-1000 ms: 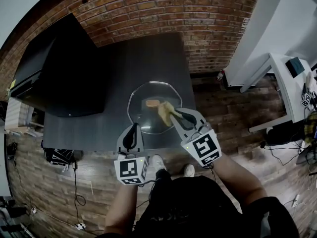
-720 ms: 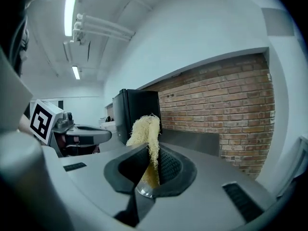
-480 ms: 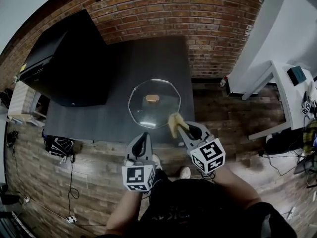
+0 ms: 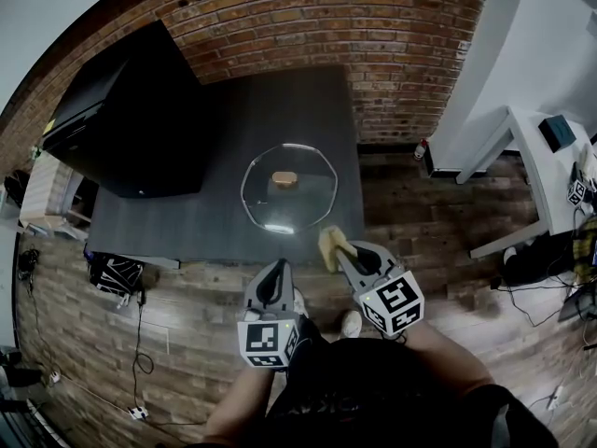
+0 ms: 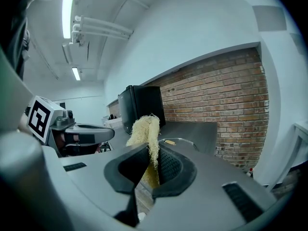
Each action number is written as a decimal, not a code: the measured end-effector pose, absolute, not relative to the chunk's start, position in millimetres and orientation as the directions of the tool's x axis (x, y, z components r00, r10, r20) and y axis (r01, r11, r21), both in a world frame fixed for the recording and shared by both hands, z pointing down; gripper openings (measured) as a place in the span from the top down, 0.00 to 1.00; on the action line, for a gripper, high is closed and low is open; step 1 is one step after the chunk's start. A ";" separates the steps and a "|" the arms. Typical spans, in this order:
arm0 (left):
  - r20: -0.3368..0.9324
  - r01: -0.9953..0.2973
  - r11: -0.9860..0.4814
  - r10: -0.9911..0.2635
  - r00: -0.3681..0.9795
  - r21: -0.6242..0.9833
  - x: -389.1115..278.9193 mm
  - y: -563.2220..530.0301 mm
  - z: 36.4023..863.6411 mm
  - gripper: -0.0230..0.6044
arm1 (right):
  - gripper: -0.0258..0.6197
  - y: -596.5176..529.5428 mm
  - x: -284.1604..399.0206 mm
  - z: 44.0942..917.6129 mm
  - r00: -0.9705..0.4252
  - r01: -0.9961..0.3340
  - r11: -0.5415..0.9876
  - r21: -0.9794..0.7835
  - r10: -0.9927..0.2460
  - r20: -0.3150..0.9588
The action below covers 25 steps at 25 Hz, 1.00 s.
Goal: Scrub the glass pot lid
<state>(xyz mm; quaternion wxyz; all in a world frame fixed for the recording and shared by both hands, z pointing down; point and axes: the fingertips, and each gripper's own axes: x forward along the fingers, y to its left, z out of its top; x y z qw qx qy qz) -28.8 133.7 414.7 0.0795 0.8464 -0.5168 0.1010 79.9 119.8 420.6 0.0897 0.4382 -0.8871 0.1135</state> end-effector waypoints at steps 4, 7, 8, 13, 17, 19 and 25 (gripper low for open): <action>0.250 -0.892 -0.451 -0.861 0.444 0.032 -29.8 135.8 411.5 0.91 | 0.89 124.4 76.9 419.5 -0.605 -0.794 0.595 -0.123 -0.753 0.260; 0.248 -0.893 -0.450 -0.862 0.442 0.029 -30.6 134.7 408.8 0.91 | 0.89 124.0 74.4 415.1 -0.610 -0.791 0.599 -0.129 -0.752 0.249; 0.246 -0.893 -0.450 -0.863 0.442 0.027 -30.9 133.8 407.6 0.91 | 0.89 123.2 73.4 413.7 -0.612 -0.789 0.601 -0.130 -0.751 0.246; 0.246 -0.892 -0.452 -0.864 0.440 0.007 -32.2 134.4 404.1 0.91 | 0.89 121.0 69.1 412.3 -0.621 -0.782 0.608 -0.138 -0.745 0.242; 0.249 -0.896 -0.444 -0.867 0.432 0.008 -36.8 133.6 404.9 0.91 | 0.89 119.5 67.3 412.3 -0.623 -0.781 0.610 -0.135 -0.744 0.242; 0.252 -0.898 -0.441 -0.868 0.428 0.009 -38.0 133.6 407.7 0.91 | 0.89 119.4 67.6 413.6 -0.623 -0.780 0.611 -0.134 -0.743 0.244; 0.247 -0.897 -0.441 -0.867 0.432 0.021 -35.8 135.7 409.3 0.91 | 0.89 123.4 67.1 415.2 -0.626 -0.777 0.617 -0.125 -0.738 0.252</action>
